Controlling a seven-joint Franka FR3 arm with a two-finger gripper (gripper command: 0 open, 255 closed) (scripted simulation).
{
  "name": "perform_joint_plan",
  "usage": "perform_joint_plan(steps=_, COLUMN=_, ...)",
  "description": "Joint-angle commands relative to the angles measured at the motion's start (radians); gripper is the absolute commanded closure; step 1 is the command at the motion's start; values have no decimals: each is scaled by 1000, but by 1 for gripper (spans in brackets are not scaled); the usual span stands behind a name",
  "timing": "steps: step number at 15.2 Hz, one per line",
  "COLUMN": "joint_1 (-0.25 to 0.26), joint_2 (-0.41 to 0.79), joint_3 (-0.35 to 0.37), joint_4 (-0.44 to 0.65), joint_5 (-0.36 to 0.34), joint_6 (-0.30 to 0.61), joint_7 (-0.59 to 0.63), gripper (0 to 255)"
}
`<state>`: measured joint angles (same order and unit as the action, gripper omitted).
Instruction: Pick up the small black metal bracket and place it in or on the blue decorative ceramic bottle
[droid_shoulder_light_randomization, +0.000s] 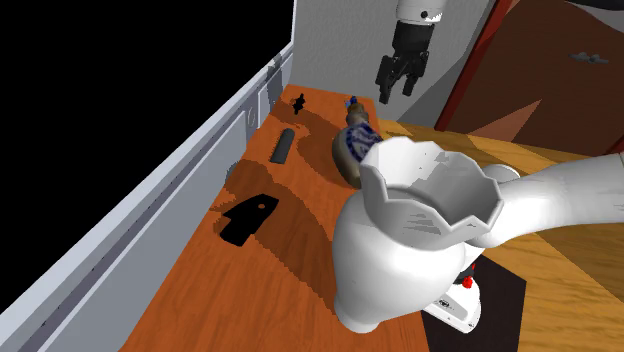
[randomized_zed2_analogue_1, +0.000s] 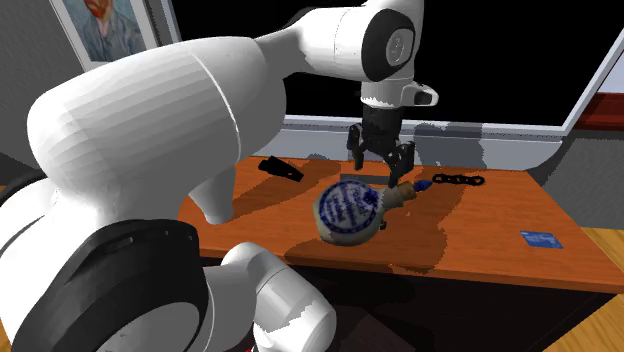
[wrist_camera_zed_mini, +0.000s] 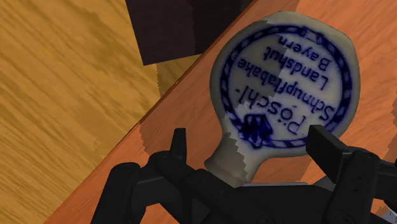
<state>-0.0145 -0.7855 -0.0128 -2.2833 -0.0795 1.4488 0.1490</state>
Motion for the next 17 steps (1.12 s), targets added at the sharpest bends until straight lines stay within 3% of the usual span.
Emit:
perform_joint_plan(steps=1, joint_1=0, joint_2=0, joint_3=0, joint_4=0, joint_5=0, joint_6=0, joint_7=0, gripper=0)
perform_joint_plan(steps=9, joint_1=1, joint_2=-101, joint_3=209, joint_4=-121, joint_5=169, joint_6=42, joint_7=339, gripper=0)
perform_joint_plan(steps=17, joint_1=-8, joint_2=-80, joint_3=448, joint_4=-138, joint_5=345, joint_6=129, joint_7=679, gripper=0)
